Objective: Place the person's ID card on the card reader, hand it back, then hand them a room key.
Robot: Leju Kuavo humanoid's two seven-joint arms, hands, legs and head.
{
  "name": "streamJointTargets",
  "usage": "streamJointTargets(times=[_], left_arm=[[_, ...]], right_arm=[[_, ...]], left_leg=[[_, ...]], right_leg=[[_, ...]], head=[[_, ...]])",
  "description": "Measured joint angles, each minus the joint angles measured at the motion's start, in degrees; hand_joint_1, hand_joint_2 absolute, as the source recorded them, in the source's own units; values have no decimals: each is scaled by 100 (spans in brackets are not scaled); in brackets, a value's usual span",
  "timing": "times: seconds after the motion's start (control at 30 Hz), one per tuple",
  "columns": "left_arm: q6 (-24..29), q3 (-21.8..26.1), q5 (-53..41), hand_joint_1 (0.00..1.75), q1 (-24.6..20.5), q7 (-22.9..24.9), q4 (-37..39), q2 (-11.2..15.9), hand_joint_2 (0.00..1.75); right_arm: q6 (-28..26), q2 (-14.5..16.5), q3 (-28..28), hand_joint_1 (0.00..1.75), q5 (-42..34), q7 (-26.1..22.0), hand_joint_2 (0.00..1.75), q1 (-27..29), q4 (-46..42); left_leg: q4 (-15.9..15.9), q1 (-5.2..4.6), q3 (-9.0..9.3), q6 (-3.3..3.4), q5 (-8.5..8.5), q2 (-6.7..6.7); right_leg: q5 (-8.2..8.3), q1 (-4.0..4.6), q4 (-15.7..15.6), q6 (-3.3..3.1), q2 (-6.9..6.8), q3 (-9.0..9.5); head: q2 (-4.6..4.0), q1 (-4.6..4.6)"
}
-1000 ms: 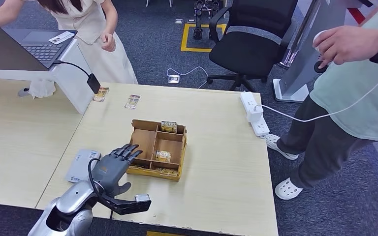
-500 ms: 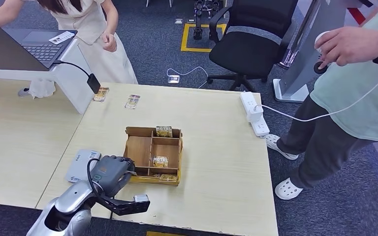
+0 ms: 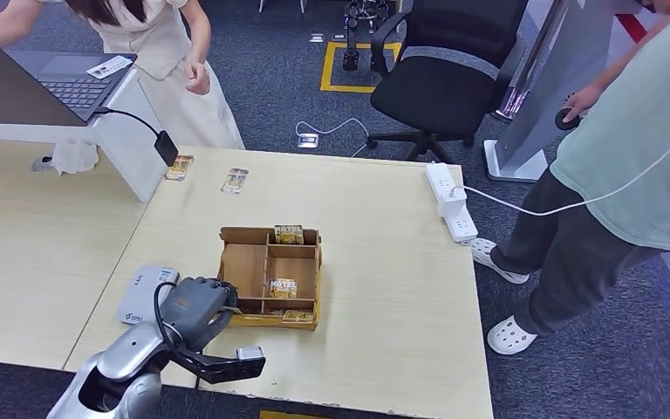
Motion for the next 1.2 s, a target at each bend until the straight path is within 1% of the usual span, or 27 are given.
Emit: streamJointTargets(times=[0.03,0.17,0.27,0.37,0.43,0.53,0.73,1.2], left_arm=[[20,0,20,149,7,0,-1,1,175],[219,55,332,175,-11,-25,-77,35,175],[327,261,717,175,-217,-67,-249,155,175],[284,589,1028,175,-585,-79,-447,347,175],[230,772,1102,175,-788,-80,-545,452,175],[202,947,1134,175,-953,-82,-644,547,175],[181,1108,1142,175,-1049,-102,-714,628,175],[197,1176,1155,175,-1082,-126,-738,668,175]], right_arm=[[-1,0,0,0,-2,0,175,0,0],[-10,0,0,0,-11,1,175,5,0],[-25,0,0,0,-48,13,175,6,-1],[-39,0,1,0,-79,20,175,6,-2],[-45,0,2,0,-95,21,175,6,-2],[-52,0,2,0,-114,23,175,6,0],[-63,0,2,0,-117,24,175,6,0],[-61,0,2,0,-128,22,175,6,0]], left_leg=[[0,0,0,0,0,0],[0,1,0,-2,2,0],[0,3,-2,-12,9,-1],[0,5,-2,-19,13,-1],[-1,5,-1,-21,15,1],[-1,5,-1,-24,17,1],[-1,5,-3,-27,18,1],[-1,5,-3,-28,19,1]], right_leg=[[0,0,0,0,0,0],[1,0,0,-1,0,-1],[5,3,1,-8,-2,-4],[10,7,6,-15,-2,-6],[11,7,10,-17,0,-9],[12,7,13,-18,0,-12],[12,7,14,-19,1,-14],[12,7,14,-19,1,-15]], head=[[0,0],[0,0],[0,0],[0,-1],[0,-4],[0,-7],[0,-7],[0,-7]])
